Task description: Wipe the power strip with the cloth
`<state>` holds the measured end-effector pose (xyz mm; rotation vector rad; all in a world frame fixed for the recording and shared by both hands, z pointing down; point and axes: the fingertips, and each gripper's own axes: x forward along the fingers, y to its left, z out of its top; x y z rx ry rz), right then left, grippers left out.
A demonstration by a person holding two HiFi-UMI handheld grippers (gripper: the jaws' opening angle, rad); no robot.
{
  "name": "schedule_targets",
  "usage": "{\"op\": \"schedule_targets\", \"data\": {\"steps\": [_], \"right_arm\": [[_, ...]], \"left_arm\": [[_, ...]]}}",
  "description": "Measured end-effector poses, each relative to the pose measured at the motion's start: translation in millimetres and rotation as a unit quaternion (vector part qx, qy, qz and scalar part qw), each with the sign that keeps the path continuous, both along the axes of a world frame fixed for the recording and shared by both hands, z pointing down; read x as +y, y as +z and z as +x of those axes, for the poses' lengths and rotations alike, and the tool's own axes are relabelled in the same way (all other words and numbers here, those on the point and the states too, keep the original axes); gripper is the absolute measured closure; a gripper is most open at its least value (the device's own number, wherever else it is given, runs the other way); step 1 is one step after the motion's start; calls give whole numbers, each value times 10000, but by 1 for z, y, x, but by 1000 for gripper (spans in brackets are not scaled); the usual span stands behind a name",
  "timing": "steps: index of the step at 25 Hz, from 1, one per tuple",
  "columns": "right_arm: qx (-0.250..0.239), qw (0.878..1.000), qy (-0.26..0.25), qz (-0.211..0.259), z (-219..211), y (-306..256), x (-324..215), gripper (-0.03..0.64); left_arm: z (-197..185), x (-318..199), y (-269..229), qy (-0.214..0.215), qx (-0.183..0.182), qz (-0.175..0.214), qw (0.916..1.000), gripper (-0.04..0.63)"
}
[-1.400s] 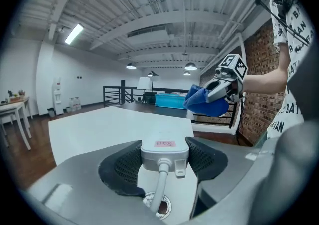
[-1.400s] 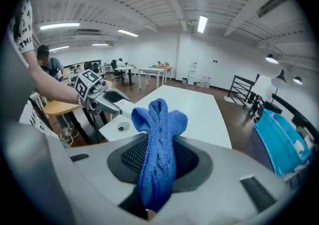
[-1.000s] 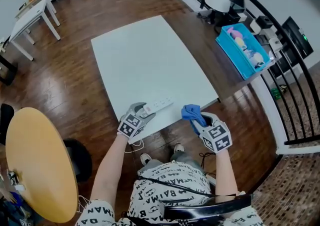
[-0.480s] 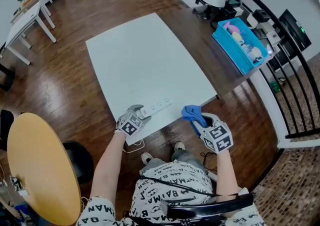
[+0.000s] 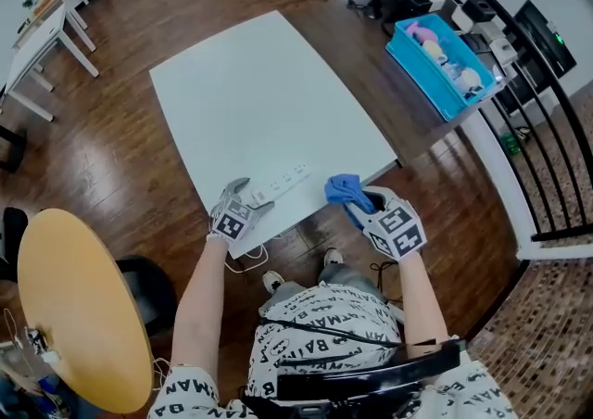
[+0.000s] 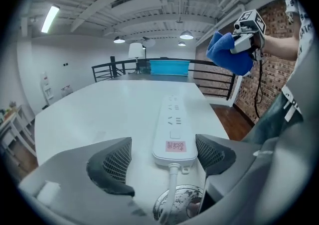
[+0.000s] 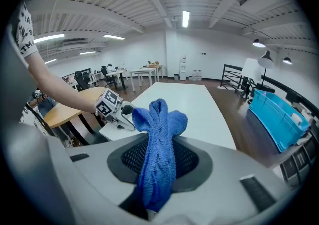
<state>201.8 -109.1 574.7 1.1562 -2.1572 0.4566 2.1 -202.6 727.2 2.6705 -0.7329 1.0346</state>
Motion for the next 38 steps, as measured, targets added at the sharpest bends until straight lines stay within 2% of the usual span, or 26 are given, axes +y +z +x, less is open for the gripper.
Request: {"op": "schedule_targets", "data": {"steps": [1,3,5,7,9,10,12,13,15,17,19,21,24,28,33,38], "right_arm": [[-36,10000,-14,8,1,-1,-2,495],[-158,9999,-6,31,3,-2,-7,495],[-375,9993,35,53,0,-4,-14,495],[-665,9977,135,62,-2,-6,-22,495],[-939,9953,239,75,-5,-8,-29,495],[-1056,9940,272,91,-7,-10,-32,495],[-1250,9917,287,133,-12,-12,-39,495],[-1329,9906,272,152,-14,-13,-41,495],[-1454,9889,219,198,-20,-15,-45,495],[-1554,9874,159,268,-27,-18,-47,495],[-1624,9861,115,320,-35,-21,-48,495],[-1697,9849,148,319,-41,-21,-49,495],[-1814,9828,265,208,-45,-17,-46,495],[-1715,9849,208,76,-48,-8,-37,495],[-1742,9846,128,24,-60,-6,-15,495],[-1715,9850,161,75,-67,-6,3,497]], "left_arm": [[0,0,-8,-140,173,12,9998,189],[-3,0,-30,-579,738,1,9956,189],[-14,-1,-58,-1156,1450,58,9826,190],[-30,-3,-96,-1819,2202,316,9578,216],[-52,0,-136,-2445,2809,714,9253,279],[-66,2,-154,-2747,2978,948,9093,314],[-97,8,-183,-3344,3013,1365,8825,415],[-111,12,-192,-3618,2923,1485,8727,444],[-133,23,-200,-4055,2713,1507,8598,535],[-147,36,-201,-4367,2656,1258,8503,592],[-152,52,-201,-4573,2710,965,8415,592],[-146,69,-199,-4631,2712,790,8401,592],[-125,87,-188,-4608,2614,612,8459,592],[-89,99,-176,-4528,2891,291,8430,592],[-51,103,-183,-4205,2912,166,8591,592],[-31,102,-191,-3916,2775,218,8770,592]]}}
